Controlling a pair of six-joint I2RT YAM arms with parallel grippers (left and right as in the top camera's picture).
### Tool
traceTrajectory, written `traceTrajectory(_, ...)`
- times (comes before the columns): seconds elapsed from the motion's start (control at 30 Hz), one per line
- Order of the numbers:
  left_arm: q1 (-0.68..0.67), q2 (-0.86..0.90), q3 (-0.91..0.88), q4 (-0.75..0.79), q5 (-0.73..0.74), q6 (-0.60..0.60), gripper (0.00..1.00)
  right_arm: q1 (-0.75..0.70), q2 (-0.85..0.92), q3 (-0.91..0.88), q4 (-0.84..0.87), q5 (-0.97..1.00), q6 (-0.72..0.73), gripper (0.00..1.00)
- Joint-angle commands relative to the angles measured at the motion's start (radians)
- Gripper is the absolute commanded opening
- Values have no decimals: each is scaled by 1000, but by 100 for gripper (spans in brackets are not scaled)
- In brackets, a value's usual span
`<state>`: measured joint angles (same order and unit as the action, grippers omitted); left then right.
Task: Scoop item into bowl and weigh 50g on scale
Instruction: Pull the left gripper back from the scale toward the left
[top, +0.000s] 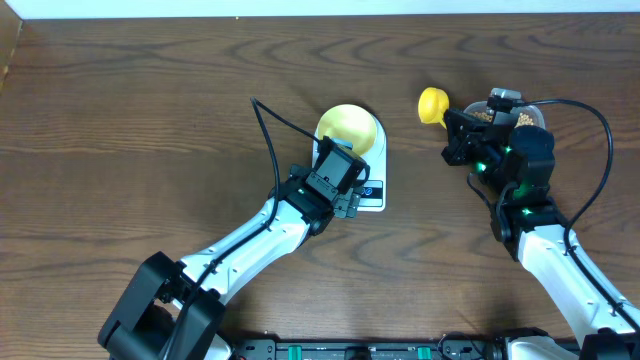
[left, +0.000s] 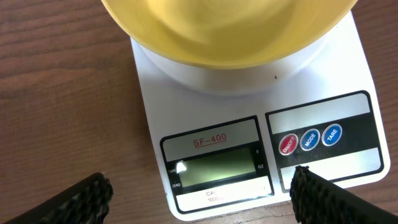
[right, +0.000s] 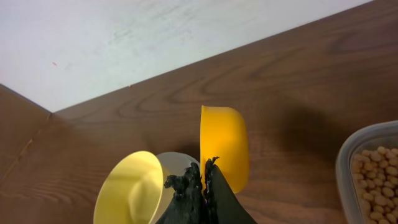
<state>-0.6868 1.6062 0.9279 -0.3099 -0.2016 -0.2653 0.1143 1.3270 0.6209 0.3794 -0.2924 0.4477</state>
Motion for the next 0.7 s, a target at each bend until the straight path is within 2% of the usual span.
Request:
traceTrajectory(0.0,-4,-15,-8,-3,-17,1,93,-6,3,14,-11,-6,7,1)
traceTrajectory(0.5,-4,-15,-8,-3,-17,2,93,-6,3,13,-40,-5,6,1)
traceTrajectory(0.67,-4,-15,-8,-3,-17,1,93,-6,3,13,-74,-5,-65,1)
